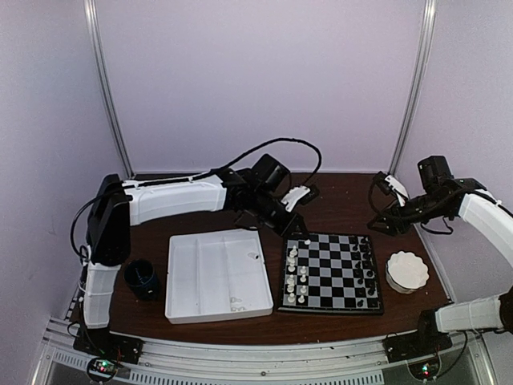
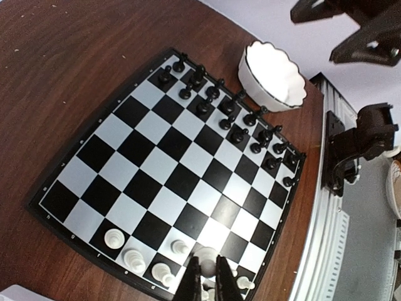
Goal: Set up the chess pieces on the board
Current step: Place the pawn on d2.
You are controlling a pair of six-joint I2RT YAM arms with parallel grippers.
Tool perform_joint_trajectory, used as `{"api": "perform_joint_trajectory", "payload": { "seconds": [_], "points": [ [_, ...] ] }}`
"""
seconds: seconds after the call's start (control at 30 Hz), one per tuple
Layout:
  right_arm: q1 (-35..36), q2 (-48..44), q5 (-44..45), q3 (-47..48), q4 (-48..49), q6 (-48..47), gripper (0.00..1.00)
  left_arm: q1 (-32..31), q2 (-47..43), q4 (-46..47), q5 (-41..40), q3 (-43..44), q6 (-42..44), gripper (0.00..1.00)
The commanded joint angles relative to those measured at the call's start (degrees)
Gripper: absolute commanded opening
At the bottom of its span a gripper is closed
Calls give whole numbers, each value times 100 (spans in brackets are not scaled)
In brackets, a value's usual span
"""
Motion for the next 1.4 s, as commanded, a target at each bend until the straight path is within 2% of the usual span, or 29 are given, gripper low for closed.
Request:
{"api": "perform_joint_trajectory", "payload": {
  "seconds": [0.0,0.27,0.57,1.0,1.37],
  "points": [
    [-36,-95,-87,29,396,41,52,-224,404,-306,-570,540,556,4],
    [-36,-35,-243,29,361,-3,53,-278,1217,-771,-1060,1437,722,5],
    [-36,-18,-304,37,327,-42,53,-350,1718,-1199,-1393,1947,1254,5],
    [-36,66,-377,72,286,-87,53,-452,1773,-1439,-1381,1894,1707,5],
    [-36,62,-403,73,286,-91,53,-458,1883,-1482,-1408,1910,1723,6]
  ]
}}
